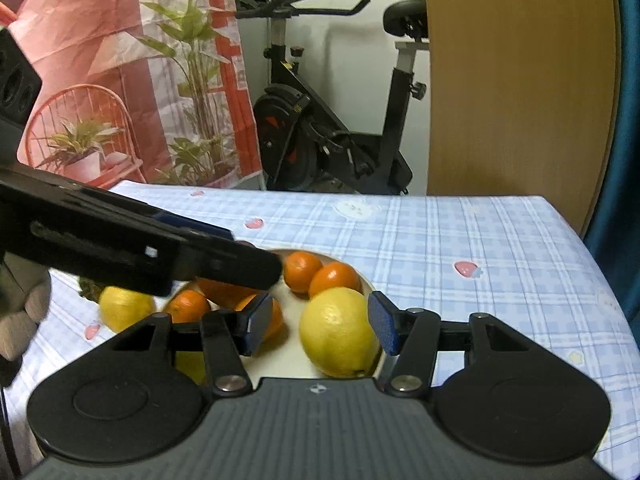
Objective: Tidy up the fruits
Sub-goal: 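Open the left gripper to release the lemon onto the plate, then move the left gripper down around the purple mangosteen on the table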
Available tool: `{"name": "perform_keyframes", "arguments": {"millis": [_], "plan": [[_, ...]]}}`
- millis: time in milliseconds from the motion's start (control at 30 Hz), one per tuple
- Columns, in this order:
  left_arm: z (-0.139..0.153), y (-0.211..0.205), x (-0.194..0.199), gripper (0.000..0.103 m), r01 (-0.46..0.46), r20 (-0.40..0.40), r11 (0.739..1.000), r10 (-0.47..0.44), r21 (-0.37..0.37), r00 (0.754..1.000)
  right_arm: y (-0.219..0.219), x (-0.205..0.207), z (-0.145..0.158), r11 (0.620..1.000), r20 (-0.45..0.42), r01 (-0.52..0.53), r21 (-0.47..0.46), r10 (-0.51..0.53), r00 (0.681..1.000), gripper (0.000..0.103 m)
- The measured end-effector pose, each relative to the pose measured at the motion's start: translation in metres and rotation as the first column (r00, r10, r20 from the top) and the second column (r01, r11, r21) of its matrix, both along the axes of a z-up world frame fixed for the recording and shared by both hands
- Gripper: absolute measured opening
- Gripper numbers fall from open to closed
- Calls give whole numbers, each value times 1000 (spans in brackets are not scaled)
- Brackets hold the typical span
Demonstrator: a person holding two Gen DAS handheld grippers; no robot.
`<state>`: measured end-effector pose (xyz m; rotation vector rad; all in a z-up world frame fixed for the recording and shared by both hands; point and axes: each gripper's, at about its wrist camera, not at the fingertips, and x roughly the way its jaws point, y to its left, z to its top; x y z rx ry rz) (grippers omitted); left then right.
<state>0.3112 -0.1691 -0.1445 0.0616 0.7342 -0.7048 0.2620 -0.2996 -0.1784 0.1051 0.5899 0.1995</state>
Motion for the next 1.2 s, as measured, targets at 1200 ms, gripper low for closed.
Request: {"name": "perform_keyframes", "arguments": {"millis": [1200], "plan": [[-19, 205, 7, 61, -274, -43, 961, 272, -49, 961, 214, 67, -12, 844, -123, -506, -180, 491, 863, 74]]}}
